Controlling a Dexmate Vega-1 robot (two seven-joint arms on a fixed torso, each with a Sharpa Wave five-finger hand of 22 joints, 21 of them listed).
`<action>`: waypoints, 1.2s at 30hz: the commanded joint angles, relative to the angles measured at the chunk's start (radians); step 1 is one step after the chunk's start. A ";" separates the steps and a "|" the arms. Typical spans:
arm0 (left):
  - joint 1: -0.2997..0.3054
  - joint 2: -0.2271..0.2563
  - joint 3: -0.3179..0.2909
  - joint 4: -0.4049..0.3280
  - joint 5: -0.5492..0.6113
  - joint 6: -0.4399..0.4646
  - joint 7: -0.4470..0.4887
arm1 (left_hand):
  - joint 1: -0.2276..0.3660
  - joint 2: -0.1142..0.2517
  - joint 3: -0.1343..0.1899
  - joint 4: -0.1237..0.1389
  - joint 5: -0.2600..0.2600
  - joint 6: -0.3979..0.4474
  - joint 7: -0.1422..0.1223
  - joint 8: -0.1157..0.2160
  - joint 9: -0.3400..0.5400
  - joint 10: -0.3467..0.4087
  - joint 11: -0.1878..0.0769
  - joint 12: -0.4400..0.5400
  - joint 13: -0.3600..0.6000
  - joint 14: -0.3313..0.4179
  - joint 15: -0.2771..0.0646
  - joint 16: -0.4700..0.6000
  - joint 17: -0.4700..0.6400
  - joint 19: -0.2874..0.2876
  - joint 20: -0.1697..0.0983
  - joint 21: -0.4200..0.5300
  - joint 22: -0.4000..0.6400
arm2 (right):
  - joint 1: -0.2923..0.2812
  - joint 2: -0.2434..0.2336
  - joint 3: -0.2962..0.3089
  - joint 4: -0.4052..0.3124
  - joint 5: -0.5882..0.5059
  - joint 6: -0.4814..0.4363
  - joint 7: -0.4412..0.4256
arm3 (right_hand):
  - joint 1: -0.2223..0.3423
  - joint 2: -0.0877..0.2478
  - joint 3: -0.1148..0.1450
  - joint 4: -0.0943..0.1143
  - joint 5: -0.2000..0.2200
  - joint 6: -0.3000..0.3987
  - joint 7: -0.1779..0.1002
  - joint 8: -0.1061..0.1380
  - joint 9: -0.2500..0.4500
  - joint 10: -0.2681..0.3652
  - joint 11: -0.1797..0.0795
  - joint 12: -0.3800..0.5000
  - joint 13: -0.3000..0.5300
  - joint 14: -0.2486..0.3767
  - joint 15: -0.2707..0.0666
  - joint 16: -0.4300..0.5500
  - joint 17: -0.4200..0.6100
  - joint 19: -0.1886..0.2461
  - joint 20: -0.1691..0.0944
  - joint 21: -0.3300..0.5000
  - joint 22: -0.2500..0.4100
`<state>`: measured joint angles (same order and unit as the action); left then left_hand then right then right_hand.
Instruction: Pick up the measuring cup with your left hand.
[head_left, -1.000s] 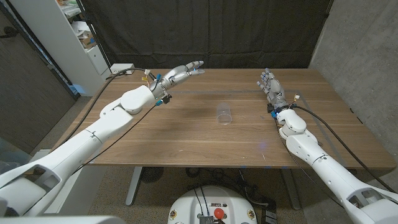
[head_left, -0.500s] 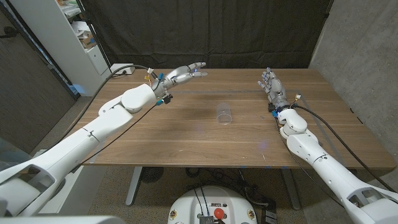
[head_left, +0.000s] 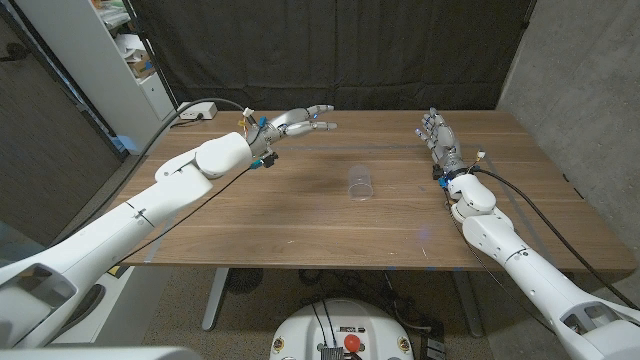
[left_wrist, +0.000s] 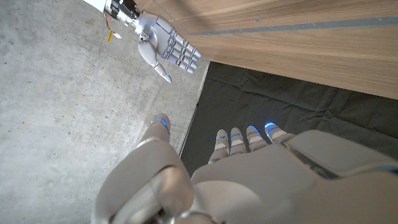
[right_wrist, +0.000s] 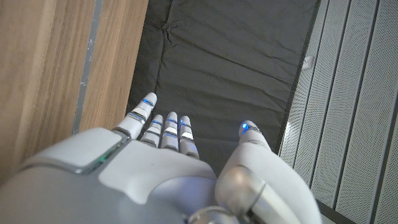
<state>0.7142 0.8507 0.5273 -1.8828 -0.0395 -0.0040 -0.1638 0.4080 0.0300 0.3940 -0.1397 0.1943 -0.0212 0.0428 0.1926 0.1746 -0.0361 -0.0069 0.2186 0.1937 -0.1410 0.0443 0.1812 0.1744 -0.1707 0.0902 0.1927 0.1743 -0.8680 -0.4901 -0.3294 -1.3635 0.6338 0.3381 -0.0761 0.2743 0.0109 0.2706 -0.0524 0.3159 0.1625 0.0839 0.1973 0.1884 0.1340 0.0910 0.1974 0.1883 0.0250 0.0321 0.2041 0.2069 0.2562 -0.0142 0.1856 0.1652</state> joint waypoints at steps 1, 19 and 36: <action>-0.037 0.014 0.032 -0.025 0.086 0.033 -0.029 | 0.020 0.001 0.006 -0.009 0.003 0.014 0.001 0.007 0.006 0.005 -0.003 0.007 0.004 0.008 -0.004 0.007 0.002 -0.004 0.009 0.006 0.006 | -0.023 -0.007 0.012 -0.023 0.001 0.003 -0.019 | -0.005 -0.001 -0.003 -0.001 0.005 0.006 -0.001 0.000 0.001 0.007 0.000 0.000 0.002 0.010 0.002 0.003 0.003 0.004 0.004 0.004 0.004; -0.085 0.045 0.055 -0.062 0.178 0.042 -0.122 | 0.049 0.000 0.014 -0.022 0.007 0.016 -0.002 0.008 0.007 0.015 -0.007 0.011 0.007 0.017 -0.009 0.009 0.002 0.004 0.029 0.008 0.005 | -0.064 -0.022 0.037 -0.089 -0.019 0.002 -0.086 | -0.005 -0.001 -0.004 -0.002 0.006 0.005 -0.002 0.000 0.001 0.006 -0.001 -0.001 0.002 0.010 0.004 0.003 0.003 0.003 0.005 0.004 0.004; -0.128 0.050 0.086 -0.092 0.304 0.059 -0.189 | 0.082 -0.001 0.023 -0.032 0.012 0.013 -0.010 0.007 0.008 0.020 -0.020 0.013 0.010 0.029 -0.011 0.011 0.003 0.019 0.049 0.012 0.006 | -0.084 -0.025 0.042 -0.116 -0.033 -0.004 -0.115 | -0.006 -0.001 -0.006 -0.003 0.007 0.005 -0.002 0.000 0.001 0.006 0.000 -0.001 0.002 0.010 0.004 0.003 0.003 0.003 0.006 0.004 0.004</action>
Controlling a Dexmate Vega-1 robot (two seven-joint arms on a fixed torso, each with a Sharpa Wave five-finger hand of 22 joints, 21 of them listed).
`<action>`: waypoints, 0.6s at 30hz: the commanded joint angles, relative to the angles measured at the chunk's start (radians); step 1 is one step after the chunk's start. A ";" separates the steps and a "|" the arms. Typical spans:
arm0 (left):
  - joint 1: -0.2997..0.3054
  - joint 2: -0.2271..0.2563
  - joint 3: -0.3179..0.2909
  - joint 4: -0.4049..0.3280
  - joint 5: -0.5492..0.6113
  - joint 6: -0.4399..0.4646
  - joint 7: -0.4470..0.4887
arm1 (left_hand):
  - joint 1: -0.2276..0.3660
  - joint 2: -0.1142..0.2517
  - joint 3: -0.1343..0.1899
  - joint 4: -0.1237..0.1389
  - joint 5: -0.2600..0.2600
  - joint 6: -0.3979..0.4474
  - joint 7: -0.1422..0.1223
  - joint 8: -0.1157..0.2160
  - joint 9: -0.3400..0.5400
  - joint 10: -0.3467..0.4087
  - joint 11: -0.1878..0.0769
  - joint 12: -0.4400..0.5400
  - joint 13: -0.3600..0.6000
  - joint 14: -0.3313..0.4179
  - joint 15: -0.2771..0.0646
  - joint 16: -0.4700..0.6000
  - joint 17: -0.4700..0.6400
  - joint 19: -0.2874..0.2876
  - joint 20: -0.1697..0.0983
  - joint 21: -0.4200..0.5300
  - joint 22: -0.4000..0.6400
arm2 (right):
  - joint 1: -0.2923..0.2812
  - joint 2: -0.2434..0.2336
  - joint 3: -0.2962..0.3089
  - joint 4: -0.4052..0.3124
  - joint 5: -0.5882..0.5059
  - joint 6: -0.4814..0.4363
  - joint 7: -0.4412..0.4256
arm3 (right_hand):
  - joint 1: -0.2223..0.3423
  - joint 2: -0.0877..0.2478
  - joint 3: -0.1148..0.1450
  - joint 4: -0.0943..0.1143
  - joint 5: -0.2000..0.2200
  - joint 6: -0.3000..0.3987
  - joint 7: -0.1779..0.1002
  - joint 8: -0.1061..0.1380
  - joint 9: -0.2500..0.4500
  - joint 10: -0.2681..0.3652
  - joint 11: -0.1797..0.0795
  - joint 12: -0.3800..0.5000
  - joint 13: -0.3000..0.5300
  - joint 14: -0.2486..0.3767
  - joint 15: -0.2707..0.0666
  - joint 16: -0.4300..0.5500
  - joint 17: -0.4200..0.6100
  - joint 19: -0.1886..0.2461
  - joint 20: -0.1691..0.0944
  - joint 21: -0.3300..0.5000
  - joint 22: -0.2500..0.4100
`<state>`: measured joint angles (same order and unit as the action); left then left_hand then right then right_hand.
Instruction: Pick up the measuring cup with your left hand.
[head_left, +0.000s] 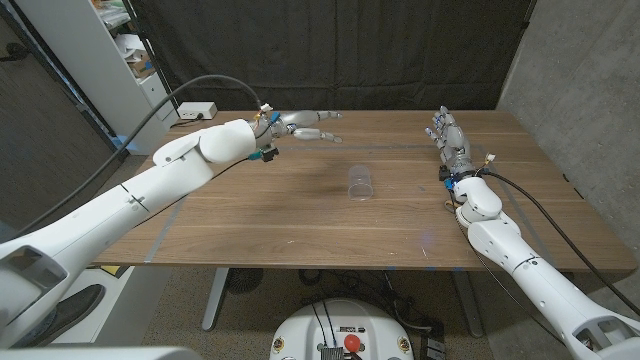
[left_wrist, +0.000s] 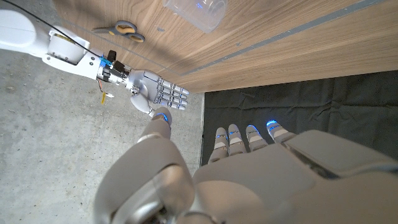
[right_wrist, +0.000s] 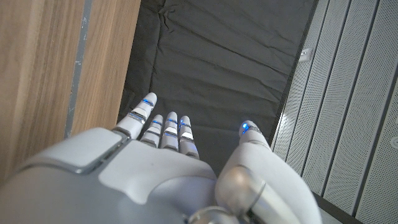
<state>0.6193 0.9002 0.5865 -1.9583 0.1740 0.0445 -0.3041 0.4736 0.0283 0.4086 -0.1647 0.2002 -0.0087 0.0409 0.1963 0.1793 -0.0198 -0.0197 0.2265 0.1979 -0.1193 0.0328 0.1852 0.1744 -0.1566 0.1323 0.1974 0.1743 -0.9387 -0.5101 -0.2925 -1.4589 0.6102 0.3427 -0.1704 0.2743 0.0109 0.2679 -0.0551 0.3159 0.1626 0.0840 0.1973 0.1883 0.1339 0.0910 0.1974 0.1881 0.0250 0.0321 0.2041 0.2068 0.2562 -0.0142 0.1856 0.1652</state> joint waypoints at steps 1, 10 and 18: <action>-0.034 -0.001 0.028 -0.016 0.100 0.009 -0.049 | 0.023 0.001 0.010 -0.008 0.007 0.000 -0.009 0.003 0.003 0.003 -0.013 0.005 0.006 0.008 0.000 0.007 0.003 0.008 0.008 0.008 0.006 | -0.014 -0.006 0.005 -0.023 -0.009 -0.010 -0.021 | -0.006 0.000 -0.003 0.000 0.007 0.005 -0.002 0.000 0.002 0.006 0.000 -0.001 0.002 0.009 0.004 0.002 0.004 0.003 0.005 0.004 0.004; -0.067 -0.010 0.052 -0.032 0.178 0.026 -0.100 | 0.051 0.002 0.019 -0.013 0.012 -0.008 -0.015 0.002 0.004 0.004 -0.022 0.005 0.008 0.014 -0.006 0.007 0.003 0.020 0.012 0.011 0.005 | -0.022 -0.014 0.011 -0.038 -0.012 -0.017 -0.028 | -0.007 0.000 -0.004 -0.001 0.007 0.005 -0.002 -0.001 0.002 0.006 0.000 -0.001 0.002 0.010 0.004 0.002 0.004 0.002 0.007 0.004 0.004; -0.116 -0.024 0.097 -0.051 0.289 0.032 -0.176 | 0.085 0.000 0.029 -0.018 0.018 -0.029 -0.023 -0.003 0.004 -0.007 -0.032 0.002 0.010 0.014 -0.008 0.005 0.003 0.030 0.014 0.012 0.005 | -0.033 -0.022 0.021 -0.048 -0.007 -0.022 -0.034 | -0.007 0.000 -0.004 -0.001 0.007 0.005 -0.003 0.000 0.001 0.006 -0.001 -0.001 0.002 0.009 0.004 0.002 0.004 0.002 0.008 0.003 0.004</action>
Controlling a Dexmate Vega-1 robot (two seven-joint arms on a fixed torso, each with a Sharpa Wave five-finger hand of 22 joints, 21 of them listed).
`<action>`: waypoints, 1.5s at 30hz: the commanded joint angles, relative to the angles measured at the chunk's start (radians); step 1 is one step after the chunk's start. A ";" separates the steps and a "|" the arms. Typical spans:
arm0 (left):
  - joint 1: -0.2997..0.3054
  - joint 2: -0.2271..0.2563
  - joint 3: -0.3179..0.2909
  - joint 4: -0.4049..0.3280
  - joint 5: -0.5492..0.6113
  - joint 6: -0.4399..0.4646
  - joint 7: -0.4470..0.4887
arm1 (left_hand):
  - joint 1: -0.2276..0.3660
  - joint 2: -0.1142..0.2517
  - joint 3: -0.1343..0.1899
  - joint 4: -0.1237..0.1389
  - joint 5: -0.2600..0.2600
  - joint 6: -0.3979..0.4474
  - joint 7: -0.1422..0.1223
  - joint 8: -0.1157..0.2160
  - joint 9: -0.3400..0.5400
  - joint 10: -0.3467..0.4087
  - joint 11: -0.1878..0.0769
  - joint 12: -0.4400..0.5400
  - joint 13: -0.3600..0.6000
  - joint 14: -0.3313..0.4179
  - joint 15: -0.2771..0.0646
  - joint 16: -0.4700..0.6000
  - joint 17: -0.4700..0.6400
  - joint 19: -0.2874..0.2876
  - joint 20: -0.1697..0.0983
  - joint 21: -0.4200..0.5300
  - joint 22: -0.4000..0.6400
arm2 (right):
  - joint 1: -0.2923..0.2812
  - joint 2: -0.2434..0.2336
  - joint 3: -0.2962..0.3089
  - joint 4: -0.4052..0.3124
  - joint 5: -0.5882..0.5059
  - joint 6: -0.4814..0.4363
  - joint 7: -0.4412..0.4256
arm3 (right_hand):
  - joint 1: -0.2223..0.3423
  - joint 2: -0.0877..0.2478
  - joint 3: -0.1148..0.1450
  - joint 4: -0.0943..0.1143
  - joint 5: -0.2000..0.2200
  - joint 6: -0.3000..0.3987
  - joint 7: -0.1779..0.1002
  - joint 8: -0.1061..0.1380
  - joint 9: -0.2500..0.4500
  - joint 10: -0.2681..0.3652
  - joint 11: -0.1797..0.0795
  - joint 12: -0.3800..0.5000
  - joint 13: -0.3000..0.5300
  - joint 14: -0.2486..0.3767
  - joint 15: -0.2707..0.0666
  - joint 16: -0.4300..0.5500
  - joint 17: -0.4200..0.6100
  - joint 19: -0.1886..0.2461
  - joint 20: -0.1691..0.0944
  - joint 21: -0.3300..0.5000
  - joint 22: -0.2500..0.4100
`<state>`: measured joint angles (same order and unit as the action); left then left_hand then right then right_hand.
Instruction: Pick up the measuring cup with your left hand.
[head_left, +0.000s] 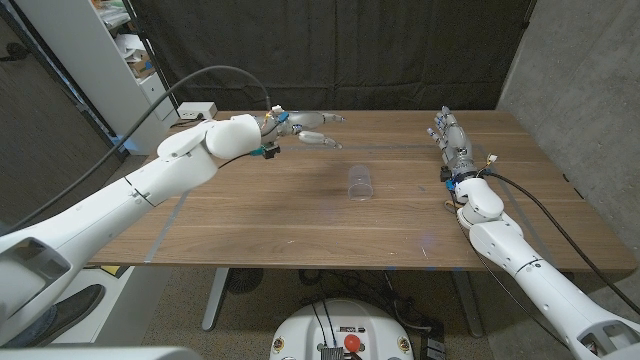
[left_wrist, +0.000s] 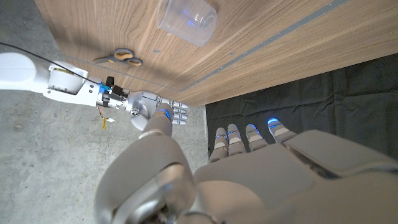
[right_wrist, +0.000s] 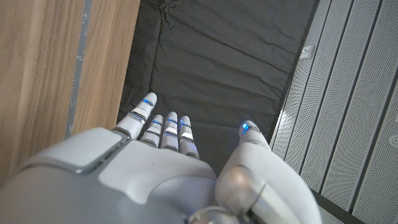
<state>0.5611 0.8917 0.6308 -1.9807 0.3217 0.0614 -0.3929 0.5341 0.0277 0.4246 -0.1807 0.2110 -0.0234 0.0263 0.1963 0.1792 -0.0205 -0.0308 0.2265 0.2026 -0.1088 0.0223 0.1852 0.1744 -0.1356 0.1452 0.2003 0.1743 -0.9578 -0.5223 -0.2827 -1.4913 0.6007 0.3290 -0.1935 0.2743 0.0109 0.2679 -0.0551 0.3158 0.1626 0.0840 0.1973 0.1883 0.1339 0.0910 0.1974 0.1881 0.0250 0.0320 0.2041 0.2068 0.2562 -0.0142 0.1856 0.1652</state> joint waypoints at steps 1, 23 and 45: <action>-0.059 -0.020 0.054 -0.028 0.144 0.015 -0.093 | 0.030 0.001 0.014 -0.003 0.008 -0.018 -0.009 -0.004 0.004 -0.010 -0.024 0.001 0.006 0.002 0.002 0.004 0.003 0.011 0.003 0.009 0.004 | -0.015 -0.011 0.012 -0.017 0.002 -0.010 -0.012 | -0.007 0.000 -0.004 -0.001 0.007 0.005 -0.003 -0.001 0.002 0.005 -0.001 -0.001 0.002 0.009 0.004 0.002 0.004 0.002 0.007 0.003 0.004; -0.086 -0.048 0.089 -0.074 0.370 0.027 -0.186 | 0.152 -0.029 0.035 -0.006 0.028 -0.094 -0.016 -0.012 0.005 -0.059 -0.029 -0.012 0.012 -0.016 0.018 -0.002 0.004 0.021 0.008 0.001 0.003 | -0.026 -0.005 0.021 -0.019 0.014 -0.009 -0.017 | -0.007 0.002 -0.005 -0.002 0.007 0.006 -0.004 0.000 0.001 0.005 0.000 -0.001 0.002 0.009 0.006 0.002 0.004 0.000 0.010 0.003 0.004; -0.100 -0.119 0.115 0.036 0.437 -0.087 -0.176 | 0.239 -0.070 0.032 0.000 0.041 -0.111 -0.032 0.002 0.006 -0.068 -0.052 -0.004 0.017 -0.016 0.003 0.003 0.005 0.025 0.006 0.000 0.005 | -0.048 -0.009 0.037 -0.053 0.018 -0.011 -0.038 | -0.007 0.001 -0.007 -0.004 0.007 0.006 -0.006 0.000 0.001 0.005 0.000 -0.001 0.002 0.011 0.005 0.002 0.004 -0.003 0.013 0.003 0.004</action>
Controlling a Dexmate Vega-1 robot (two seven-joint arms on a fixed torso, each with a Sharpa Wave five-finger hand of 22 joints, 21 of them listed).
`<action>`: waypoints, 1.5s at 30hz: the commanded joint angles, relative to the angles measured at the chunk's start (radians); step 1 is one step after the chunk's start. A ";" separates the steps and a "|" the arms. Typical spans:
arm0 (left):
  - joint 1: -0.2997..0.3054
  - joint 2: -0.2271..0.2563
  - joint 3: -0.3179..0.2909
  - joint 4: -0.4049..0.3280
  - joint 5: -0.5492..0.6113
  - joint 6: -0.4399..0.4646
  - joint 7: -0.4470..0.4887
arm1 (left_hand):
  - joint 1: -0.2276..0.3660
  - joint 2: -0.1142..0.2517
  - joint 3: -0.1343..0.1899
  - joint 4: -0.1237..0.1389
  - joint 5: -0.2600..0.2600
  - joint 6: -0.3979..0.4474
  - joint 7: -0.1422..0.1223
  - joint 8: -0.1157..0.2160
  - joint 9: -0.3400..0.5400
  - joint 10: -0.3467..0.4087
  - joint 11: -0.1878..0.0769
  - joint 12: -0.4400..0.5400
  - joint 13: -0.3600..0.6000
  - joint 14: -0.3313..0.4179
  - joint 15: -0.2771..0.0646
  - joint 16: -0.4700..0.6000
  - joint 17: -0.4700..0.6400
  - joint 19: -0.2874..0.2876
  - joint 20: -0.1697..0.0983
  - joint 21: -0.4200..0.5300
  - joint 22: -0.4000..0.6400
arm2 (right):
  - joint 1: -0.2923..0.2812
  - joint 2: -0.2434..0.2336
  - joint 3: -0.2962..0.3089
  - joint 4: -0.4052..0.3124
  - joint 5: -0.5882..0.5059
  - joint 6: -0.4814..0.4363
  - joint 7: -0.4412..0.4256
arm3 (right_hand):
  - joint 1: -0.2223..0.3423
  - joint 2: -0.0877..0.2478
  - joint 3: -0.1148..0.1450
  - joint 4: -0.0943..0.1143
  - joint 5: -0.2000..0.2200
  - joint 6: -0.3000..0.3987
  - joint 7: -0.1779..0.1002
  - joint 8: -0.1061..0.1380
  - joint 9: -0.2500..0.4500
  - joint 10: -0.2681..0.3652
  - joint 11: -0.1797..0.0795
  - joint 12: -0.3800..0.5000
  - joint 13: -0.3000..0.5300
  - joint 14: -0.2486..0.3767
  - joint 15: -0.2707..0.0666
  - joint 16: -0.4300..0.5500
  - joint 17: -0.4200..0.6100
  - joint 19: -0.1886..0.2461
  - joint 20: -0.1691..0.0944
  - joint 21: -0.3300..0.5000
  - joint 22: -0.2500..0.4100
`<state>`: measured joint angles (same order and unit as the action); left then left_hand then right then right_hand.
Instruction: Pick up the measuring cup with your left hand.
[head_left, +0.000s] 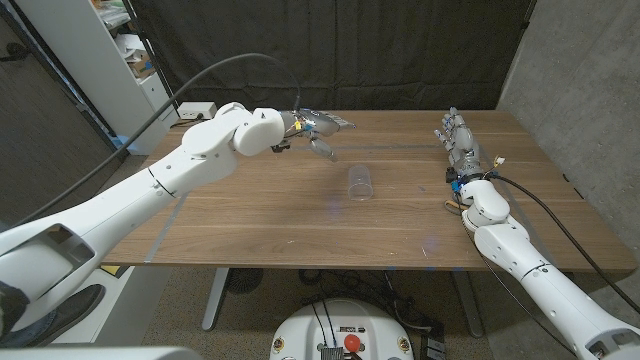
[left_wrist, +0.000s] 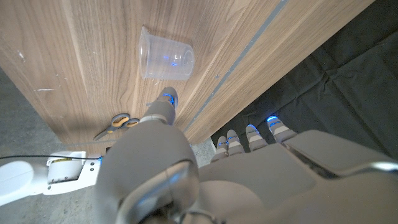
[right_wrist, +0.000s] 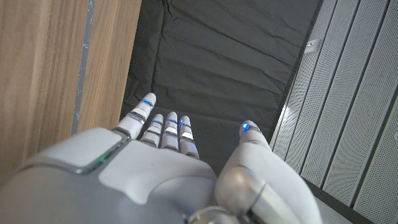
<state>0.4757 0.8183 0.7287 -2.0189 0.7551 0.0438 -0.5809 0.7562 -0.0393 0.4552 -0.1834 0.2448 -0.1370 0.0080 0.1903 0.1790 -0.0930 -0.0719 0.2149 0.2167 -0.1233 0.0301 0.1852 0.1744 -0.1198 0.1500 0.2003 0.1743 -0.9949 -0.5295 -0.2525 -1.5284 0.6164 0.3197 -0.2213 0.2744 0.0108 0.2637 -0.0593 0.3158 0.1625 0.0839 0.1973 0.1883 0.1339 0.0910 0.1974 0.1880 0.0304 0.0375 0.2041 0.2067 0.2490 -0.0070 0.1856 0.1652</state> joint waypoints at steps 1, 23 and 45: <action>-0.015 -0.050 0.019 0.079 0.005 -0.075 0.016 | 0.019 -0.005 0.000 0.003 0.007 0.006 -0.013 0.010 0.006 0.006 -0.011 0.009 0.003 -0.001 -0.005 0.003 0.005 0.010 0.002 0.000 0.005 | -0.012 -0.002 0.007 -0.017 0.003 -0.002 -0.012 | -0.007 0.001 -0.003 0.000 0.008 0.005 -0.006 0.000 0.001 0.004 -0.001 -0.002 0.002 0.006 -0.001 0.002 0.004 0.004 0.006 0.003 0.004; -0.118 -0.096 0.097 0.188 0.075 -0.274 0.030 | 0.050 -0.028 -0.011 0.009 0.013 0.007 -0.039 0.011 0.006 0.004 -0.039 0.011 0.004 0.003 -0.018 0.004 0.005 0.018 -0.001 0.002 0.006 | -0.022 0.004 0.013 -0.028 -0.006 -0.013 -0.046 | -0.007 -0.002 -0.005 -0.003 0.009 0.005 -0.009 -0.001 0.001 0.003 -0.002 -0.002 0.002 0.006 -0.002 0.002 0.004 -0.002 0.010 0.001 0.004; -0.154 -0.100 0.115 0.238 0.235 -0.409 0.101 | 0.089 -0.039 -0.017 0.013 0.024 0.007 -0.058 0.010 0.006 -0.002 -0.054 0.010 0.003 0.015 -0.029 0.005 0.004 0.032 -0.008 0.005 0.006 | -0.054 0.009 0.020 -0.053 -0.025 -0.030 -0.104 | -0.005 -0.005 -0.007 -0.007 0.012 0.005 -0.010 -0.001 0.001 0.002 -0.003 -0.002 0.002 0.007 -0.002 0.002 0.003 -0.010 0.011 -0.001 0.005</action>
<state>0.3407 0.7226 0.8330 -1.8088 0.8777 -0.2937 -0.5352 0.8325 -0.0734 0.4441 -0.1723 0.2603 -0.1286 -0.0469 0.2003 0.1789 -0.0938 -0.1217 0.2235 0.2164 -0.1103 0.0068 0.1852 0.1744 -0.0930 0.1411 0.2003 0.1794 -1.0306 -0.5211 -0.2376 -1.5693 0.6004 0.3011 -0.2975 0.2743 0.0109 0.2596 -0.0634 0.3237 0.1661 0.0804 0.1973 0.1883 0.1339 0.0910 0.1974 0.1880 0.0304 0.0374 0.2041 0.2067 0.2382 0.0037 0.1856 0.1652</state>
